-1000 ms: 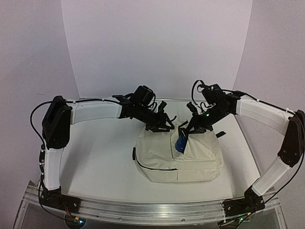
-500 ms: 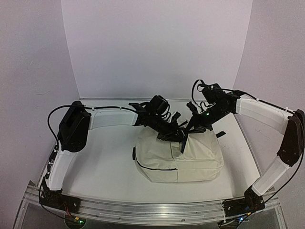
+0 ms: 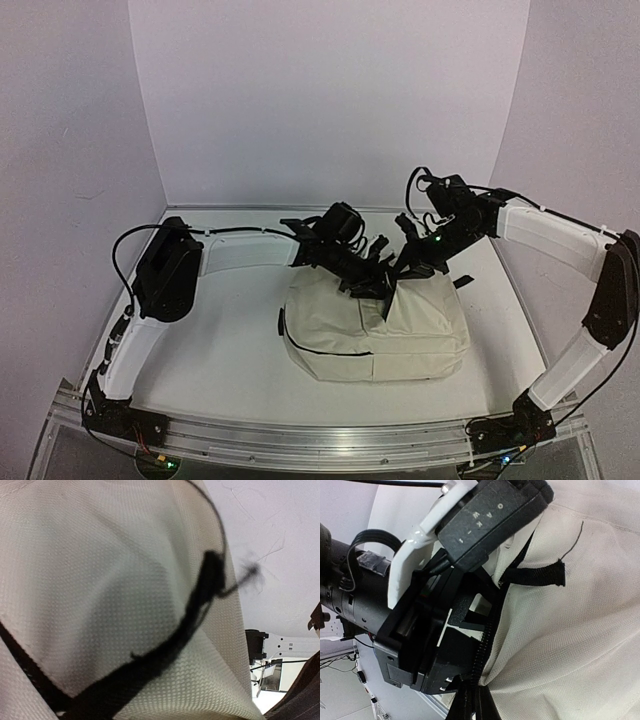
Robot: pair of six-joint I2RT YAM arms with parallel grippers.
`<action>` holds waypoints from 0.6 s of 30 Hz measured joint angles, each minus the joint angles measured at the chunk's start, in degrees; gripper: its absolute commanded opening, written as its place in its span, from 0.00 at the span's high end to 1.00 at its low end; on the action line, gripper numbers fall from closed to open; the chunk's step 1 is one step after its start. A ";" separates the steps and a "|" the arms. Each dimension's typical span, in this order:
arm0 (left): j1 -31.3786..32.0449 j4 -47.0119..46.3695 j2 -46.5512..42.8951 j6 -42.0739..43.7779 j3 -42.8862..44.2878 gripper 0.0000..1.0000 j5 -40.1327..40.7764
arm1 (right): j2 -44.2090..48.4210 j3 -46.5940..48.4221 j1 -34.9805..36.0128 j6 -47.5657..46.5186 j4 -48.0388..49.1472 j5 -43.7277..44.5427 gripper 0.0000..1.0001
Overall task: Pack the student bag
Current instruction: Place the personal item in the student bag.
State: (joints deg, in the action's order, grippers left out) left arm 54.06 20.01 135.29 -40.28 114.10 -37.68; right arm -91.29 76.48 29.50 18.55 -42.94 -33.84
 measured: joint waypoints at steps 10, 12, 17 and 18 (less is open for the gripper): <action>0.10 1.69 -15.50 0.99 -14.96 0.24 8.75 | 1.10 -4.94 0.32 -0.50 2.14 0.09 0.98; -0.21 3.21 -19.35 0.23 -15.80 0.20 11.72 | 1.23 -5.84 0.32 -0.75 2.76 0.19 0.98; -4.29 6.66 -25.80 -4.92 -14.32 0.09 20.65 | 2.33 -6.44 0.43 -1.51 3.09 1.06 0.98; -5.83 7.55 -25.81 -6.26 -13.34 0.06 21.93 | 2.61 -6.44 0.43 -1.64 3.07 1.26 0.98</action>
State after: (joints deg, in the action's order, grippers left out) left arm 48.23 27.57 109.48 -46.55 100.76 -15.75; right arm -88.68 70.04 29.93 16.91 -39.87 -32.58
